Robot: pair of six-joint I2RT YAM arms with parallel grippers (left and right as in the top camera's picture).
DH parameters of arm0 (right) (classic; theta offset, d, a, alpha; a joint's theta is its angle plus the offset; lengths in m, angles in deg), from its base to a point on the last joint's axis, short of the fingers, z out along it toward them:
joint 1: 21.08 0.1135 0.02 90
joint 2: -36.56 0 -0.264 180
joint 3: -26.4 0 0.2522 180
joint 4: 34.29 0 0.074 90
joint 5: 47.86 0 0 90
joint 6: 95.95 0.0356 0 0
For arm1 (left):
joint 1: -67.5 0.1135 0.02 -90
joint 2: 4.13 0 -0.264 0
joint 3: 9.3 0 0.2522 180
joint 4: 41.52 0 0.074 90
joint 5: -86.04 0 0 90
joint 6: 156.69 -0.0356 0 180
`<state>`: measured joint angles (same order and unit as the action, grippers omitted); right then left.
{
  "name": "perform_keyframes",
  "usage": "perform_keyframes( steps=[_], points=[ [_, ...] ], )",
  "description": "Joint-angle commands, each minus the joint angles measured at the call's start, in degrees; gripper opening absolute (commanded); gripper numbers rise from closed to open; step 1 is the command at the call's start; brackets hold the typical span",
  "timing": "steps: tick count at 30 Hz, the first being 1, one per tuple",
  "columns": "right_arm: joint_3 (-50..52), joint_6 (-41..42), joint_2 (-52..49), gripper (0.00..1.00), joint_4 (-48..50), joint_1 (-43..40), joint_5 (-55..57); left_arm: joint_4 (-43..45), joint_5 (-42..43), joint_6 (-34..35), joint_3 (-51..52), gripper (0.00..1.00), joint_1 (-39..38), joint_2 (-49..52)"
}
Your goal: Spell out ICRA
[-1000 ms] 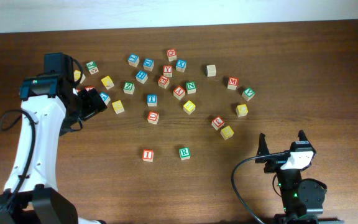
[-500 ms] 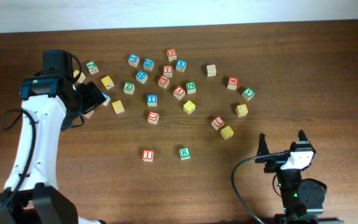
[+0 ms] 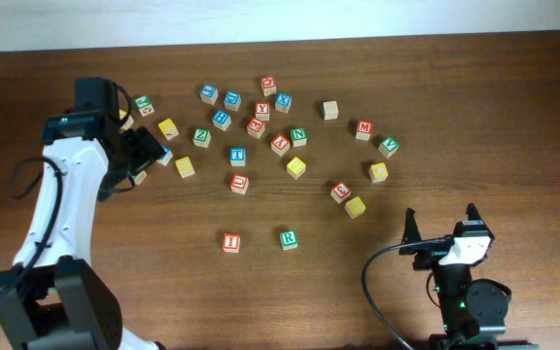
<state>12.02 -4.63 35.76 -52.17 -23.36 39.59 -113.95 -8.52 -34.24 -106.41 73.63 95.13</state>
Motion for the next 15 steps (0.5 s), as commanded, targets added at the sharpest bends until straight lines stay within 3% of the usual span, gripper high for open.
perform_keyframes(
  steps=[1, 6, 10, 15],
  points=[
    [0.31, 0.20, 0.39, 0.98, -0.33, -0.37, 0.24, 5.05, -1.73, 0.55, 0.04, 0.99, 2.95, 0.48],
    [0.31, 0.20, 0.37, 0.98, -0.33, -0.37, 0.24, 8.35, -0.26, 0.52, 0.04, 0.99, 4.33, 0.48],
    [0.31, 0.20, 0.37, 0.98, -0.33, -0.37, 0.24, 11.54, 19.26, -2.49, 0.04, 0.97, 1.40, 1.40],
    [0.31, 0.20, 0.37, 0.98, -0.33, -0.37, 0.26, 11.76, 11.23, -2.45, 0.04, 0.99, -7.41, 3.52]
  ],
)
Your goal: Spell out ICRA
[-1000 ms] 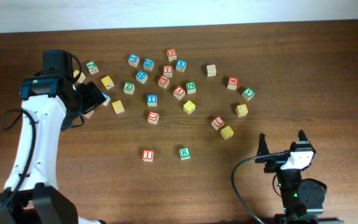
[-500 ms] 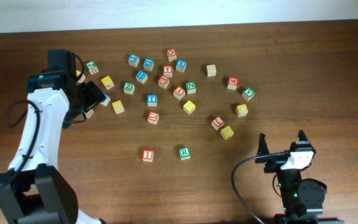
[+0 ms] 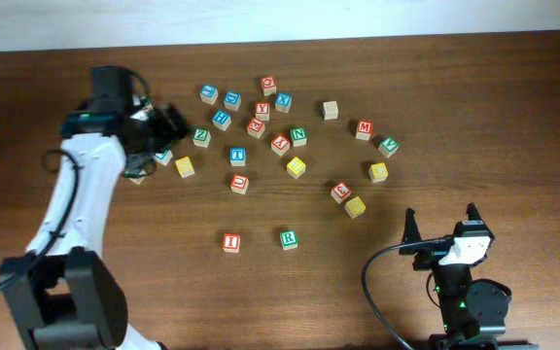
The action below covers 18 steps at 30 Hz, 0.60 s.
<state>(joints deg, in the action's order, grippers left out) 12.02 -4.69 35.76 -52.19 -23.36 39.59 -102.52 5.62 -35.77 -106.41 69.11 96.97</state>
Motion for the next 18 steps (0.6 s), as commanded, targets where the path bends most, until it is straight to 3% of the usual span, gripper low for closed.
perform_keyframes(
  steps=[1, 7, 12, 18],
  points=[
    [0.31, 0.26, 0.39, 0.98, -0.31, -0.37, 0.24, 0.31, -4.79, -0.79, 0.04, 0.99, -4.02, 2.34],
    [0.31, 0.26, 0.39, 0.98, -0.31, -0.37, 0.24, -0.15, -8.66, -1.03, 0.04, 1.00, -3.63, 3.34],
    [0.31, 0.26, 0.39, 0.98, -0.31, -0.37, 0.24, -0.76, -16.61, -1.03, 0.04, 0.99, -1.03, 3.34],
    [0.31, 0.26, 0.39, 0.98, -0.31, -0.37, 0.24, -2.69, -32.00, -1.03, 0.04, 0.99, -0.66, 3.37]
  ],
)
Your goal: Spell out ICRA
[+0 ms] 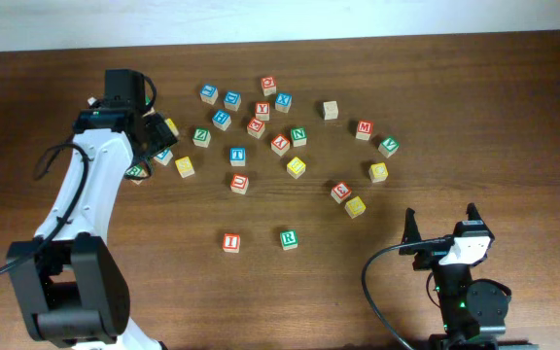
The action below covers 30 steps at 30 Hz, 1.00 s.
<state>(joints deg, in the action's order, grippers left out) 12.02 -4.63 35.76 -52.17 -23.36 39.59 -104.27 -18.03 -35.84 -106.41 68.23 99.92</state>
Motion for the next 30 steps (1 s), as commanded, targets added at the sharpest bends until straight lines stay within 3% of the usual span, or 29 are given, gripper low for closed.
perform_keyframes(
  steps=[1, 3, 9, 12, 18, 21, 26, 30],
  points=[
    [0.31, 0.20, 0.39, 0.98, -0.33, -0.37, 0.24, -1.42, -10.05, -0.94, 0.04, 0.99, 0.22, 0.42],
    [0.31, 0.20, 0.39, 0.98, -0.33, -0.37, 0.24, -2.60, -9.07, -0.59, 0.04, 0.99, 1.18, 0.42],
    [0.31, 0.20, 0.39, 0.98, -0.33, -0.37, 0.24, -4.79, 12.17, 1.62, 0.04, 0.99, 12.98, 0.42],
    [0.31, 0.20, 0.39, 0.98, -0.33, -0.37, 0.24, -7.58, 15.65, 1.16, 0.04, 0.99, 15.54, 0.42],
    [0.31, 0.20, 0.39, 0.98, -0.33, -0.37, 0.24, -8.13, 37.62, -13.88, 0.04, 0.99, 10.84, 0.42],
    [0.31, 0.20, 0.39, 0.98, -0.33, -0.37, 0.24, -7.26, 37.16, -13.86, 0.04, 1.00, 3.91, 0.42],
    [0.31, 0.20, 0.39, 0.98, -0.33, -0.37, 0.24, -5.53, 23.78, -13.81, 0.04, 0.99, -11.41, 0.42],
    [0.31, 0.20, 0.39, 0.98, -0.33, -0.37, 0.24, -5.51, 17.86, -13.79, 0.04, 1.00, -20.09, 0.42]
  ],
)
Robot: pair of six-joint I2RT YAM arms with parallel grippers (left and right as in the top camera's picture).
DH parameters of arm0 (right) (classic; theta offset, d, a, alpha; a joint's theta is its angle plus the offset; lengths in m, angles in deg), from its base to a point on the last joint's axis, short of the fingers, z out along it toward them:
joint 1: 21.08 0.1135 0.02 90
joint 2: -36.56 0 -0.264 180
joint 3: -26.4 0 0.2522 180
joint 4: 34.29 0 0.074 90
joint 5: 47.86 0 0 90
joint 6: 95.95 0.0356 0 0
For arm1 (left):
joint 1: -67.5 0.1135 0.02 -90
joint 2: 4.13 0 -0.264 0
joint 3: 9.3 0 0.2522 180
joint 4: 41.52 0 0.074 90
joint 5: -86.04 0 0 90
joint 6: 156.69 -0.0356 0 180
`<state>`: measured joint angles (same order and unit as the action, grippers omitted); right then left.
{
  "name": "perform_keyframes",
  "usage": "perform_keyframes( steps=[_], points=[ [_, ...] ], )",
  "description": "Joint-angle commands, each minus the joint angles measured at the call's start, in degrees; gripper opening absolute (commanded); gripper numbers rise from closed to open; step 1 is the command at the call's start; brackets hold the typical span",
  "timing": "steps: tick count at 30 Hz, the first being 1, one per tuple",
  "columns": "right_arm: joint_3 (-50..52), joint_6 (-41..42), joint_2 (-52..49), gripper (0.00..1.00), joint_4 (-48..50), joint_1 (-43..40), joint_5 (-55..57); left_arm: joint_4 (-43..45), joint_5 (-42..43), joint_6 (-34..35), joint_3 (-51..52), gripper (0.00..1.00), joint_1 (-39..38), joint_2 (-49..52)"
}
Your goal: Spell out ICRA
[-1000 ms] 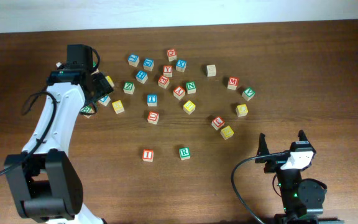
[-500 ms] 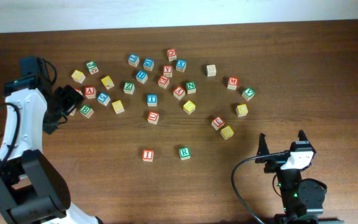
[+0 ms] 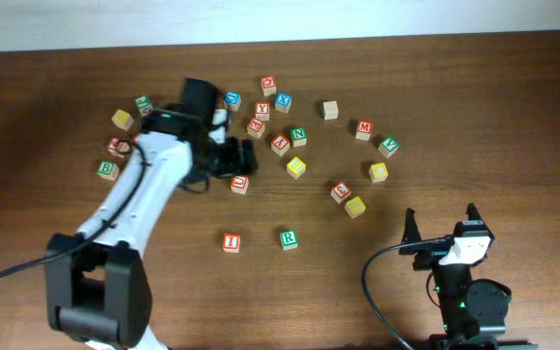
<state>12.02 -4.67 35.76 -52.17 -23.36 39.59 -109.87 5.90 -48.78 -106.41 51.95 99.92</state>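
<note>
On the near part of the table a red I block [image 3: 230,242] and a green R block [image 3: 288,238] stand side by side with a gap between them. Farther back lies a scatter of lettered blocks, among them a red one [image 3: 239,183] and a yellow one [image 3: 297,167]. My left gripper [image 3: 244,156] hangs over the middle of that scatter, just behind the red block, and hides the blocks under it. Whether it is open or shut does not show. My right gripper [image 3: 442,222] rests open at the near right, holding nothing.
Loose blocks sit at the far left, such as a yellow one [image 3: 122,119] and a green one [image 3: 107,170]. More lie to the right: a plain block [image 3: 330,110], a red M [image 3: 364,128], a yellow one [image 3: 355,206]. The left arm [image 3: 144,190] crosses the left half of the table.
My left gripper has moved right, from the left edge of the scatter to its middle, near the red block. Blocks at the far left now show. The right arm is unchanged.
My left gripper hovered at the left edge of the scatter through all three earlier moments, shifting slightly between the blocks there. Now it hangs over the middle of the scatter. The I and R blocks and the right arm have stayed put.
</note>
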Motion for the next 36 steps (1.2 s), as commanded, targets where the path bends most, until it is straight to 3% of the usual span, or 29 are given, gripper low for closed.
perform_keyframes(
  steps=[1, 9, 10, 12, 16, 19, 23, 32, 34, 36],
  points=[
    [0.31, 0.24, 0.39, 0.99, -0.33, -0.37, 0.24, 0.09, -7.34, -0.87, 0.04, 0.99, -5.11, 0.42],
    [0.31, 0.24, 0.39, 0.98, -0.33, -0.37, 0.24, 0.42, -12.28, -0.87, 0.04, 0.94, -8.46, 0.42],
    [0.31, 0.24, 0.39, 0.98, -0.33, -0.37, 0.24, 0.22, -14.43, -0.85, 0.04, 0.99, -8.33, 0.42],
    [0.31, 0.24, 0.37, 0.98, -0.33, -0.37, 0.24, -1.46, -17.88, 4.68, 0.04, 0.99, -6.08, 0.42],
    [0.31, 0.24, 0.37, 0.98, -0.33, -0.37, 0.24, -3.45, -17.27, 9.07, 0.04, 0.99, 0.09, 0.42],
    [0.31, 0.24, 0.37, 0.98, -0.33, -0.37, 0.24, -6.78, -14.34, 9.05, 0.04, 0.99, 5.31, 0.42],
    [0.31, -2.47, 0.39, 0.98, -0.09, -0.37, 2.89, -12.07, -16.90, 9.05, 0.04, 0.99, 6.99, 0.42],
    [0.31, -4.15, 0.39, 0.98, -0.13, -0.37, 6.40, -14.71, -17.18, 9.05, 0.04, 0.99, 16.52, 0.42],
    [0.31, -2.08, 0.39, 0.98, 0.11, -0.37, -2.03, -14.95, -17.18, 9.05, 0.04, 0.99, 16.46, 0.42],
    [0.31, 4.90, 0.39, 0.98, 2.40, -0.37, -25.29, -14.95, -17.20, 9.05, 0.04, 0.99, 16.46, 0.42]
  ],
)
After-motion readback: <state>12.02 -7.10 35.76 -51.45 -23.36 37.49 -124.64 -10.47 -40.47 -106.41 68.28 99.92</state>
